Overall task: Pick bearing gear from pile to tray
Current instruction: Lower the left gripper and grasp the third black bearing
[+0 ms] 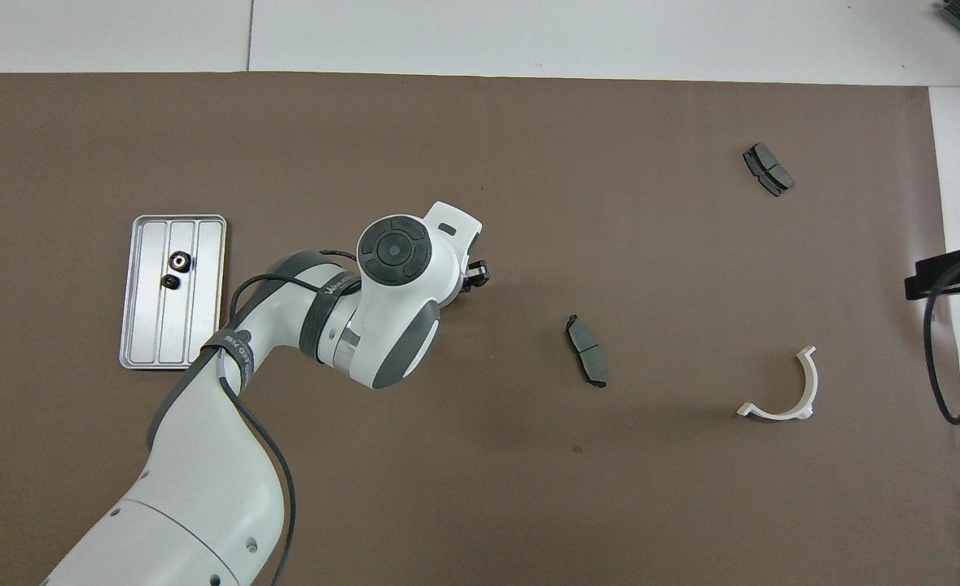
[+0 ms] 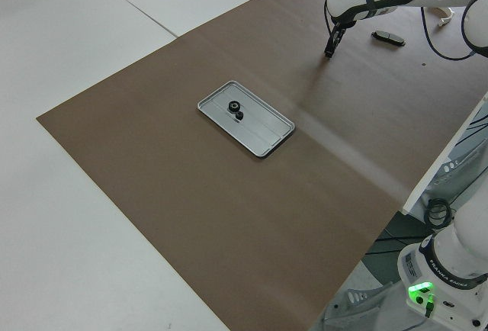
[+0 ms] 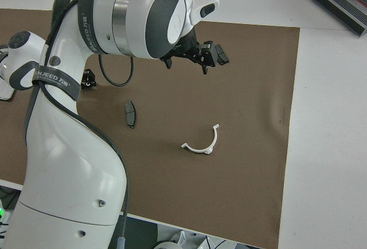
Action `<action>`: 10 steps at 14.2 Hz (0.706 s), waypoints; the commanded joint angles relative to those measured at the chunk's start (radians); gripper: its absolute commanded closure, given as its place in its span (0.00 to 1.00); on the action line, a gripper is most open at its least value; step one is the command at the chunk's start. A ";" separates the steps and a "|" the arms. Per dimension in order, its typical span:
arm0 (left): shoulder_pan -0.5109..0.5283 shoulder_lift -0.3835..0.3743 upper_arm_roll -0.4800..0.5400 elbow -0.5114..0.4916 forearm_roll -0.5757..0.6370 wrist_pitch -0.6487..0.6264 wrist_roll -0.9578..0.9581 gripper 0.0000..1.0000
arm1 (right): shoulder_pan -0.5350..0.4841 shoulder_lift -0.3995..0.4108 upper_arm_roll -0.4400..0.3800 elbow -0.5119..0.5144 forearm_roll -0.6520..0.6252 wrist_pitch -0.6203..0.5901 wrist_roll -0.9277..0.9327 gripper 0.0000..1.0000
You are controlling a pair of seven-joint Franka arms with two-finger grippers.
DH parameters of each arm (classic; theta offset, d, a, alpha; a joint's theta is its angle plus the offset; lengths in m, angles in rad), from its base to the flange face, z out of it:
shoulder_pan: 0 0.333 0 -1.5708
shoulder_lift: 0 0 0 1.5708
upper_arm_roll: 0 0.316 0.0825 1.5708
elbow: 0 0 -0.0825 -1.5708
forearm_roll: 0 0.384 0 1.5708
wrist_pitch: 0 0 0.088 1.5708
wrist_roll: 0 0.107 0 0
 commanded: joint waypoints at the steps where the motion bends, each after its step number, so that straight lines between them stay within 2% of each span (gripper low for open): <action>1: -0.016 -0.018 0.014 -0.030 0.018 0.025 -0.013 0.44 | -0.008 -0.015 0.012 -0.012 0.009 -0.015 -0.018 0.00; 7: -0.015 -0.018 0.014 -0.030 0.018 0.025 -0.007 0.54 | -0.003 -0.015 0.013 -0.012 0.006 -0.017 -0.015 0.00; 10: -0.015 -0.018 0.014 -0.030 0.019 0.023 -0.002 0.66 | 0.015 -0.015 0.015 -0.012 0.001 -0.012 -0.010 0.00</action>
